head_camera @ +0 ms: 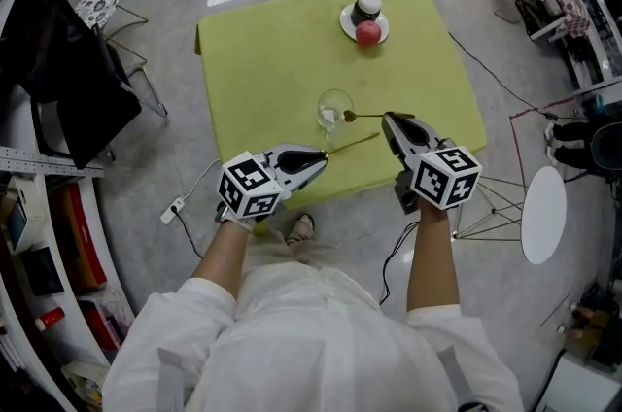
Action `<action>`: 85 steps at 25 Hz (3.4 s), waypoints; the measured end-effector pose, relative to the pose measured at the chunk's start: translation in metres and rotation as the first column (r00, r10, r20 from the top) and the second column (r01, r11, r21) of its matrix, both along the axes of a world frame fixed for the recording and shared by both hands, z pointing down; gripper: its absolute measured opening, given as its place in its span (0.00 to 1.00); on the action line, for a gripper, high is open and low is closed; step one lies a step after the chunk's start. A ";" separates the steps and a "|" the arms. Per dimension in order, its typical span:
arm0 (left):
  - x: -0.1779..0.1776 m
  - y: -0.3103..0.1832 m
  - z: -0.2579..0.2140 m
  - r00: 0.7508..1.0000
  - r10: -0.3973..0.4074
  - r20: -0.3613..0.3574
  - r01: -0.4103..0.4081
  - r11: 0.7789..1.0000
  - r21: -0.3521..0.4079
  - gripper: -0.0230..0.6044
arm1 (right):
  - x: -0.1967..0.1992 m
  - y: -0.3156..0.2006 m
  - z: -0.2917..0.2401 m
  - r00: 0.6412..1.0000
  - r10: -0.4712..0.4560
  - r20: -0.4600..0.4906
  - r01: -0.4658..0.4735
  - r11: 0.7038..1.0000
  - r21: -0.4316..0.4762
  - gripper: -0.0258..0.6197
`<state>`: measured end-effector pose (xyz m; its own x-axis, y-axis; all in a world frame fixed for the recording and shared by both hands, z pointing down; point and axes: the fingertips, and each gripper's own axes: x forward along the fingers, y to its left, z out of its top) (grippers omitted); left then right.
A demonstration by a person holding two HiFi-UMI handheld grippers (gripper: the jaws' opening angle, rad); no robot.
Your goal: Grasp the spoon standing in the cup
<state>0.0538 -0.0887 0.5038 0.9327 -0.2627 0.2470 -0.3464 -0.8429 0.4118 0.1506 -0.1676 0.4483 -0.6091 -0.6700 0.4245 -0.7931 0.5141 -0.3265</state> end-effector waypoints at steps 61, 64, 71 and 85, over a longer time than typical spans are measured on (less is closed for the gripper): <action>0.002 -0.002 0.012 0.999 0.021 0.044 -0.020 1.000 -0.022 0.09 | 0.017 0.048 0.167 0.938 -0.241 -0.249 0.094 0.869 -0.486 0.17; 0.002 -0.002 0.011 0.999 0.021 0.043 -0.020 1.000 -0.021 0.09 | 0.020 0.048 0.171 0.936 -0.244 -0.255 0.086 0.858 -0.507 0.18; 0.002 -0.001 0.013 0.999 0.023 0.048 -0.022 0.999 -0.028 0.09 | 0.027 0.045 0.181 0.931 -0.231 -0.283 0.073 0.877 -0.475 0.17; 0.004 -0.001 0.012 0.998 0.039 0.052 -0.038 0.999 -0.023 0.09 | 0.028 0.048 0.177 0.960 -0.154 -0.235 0.045 0.910 -0.413 0.14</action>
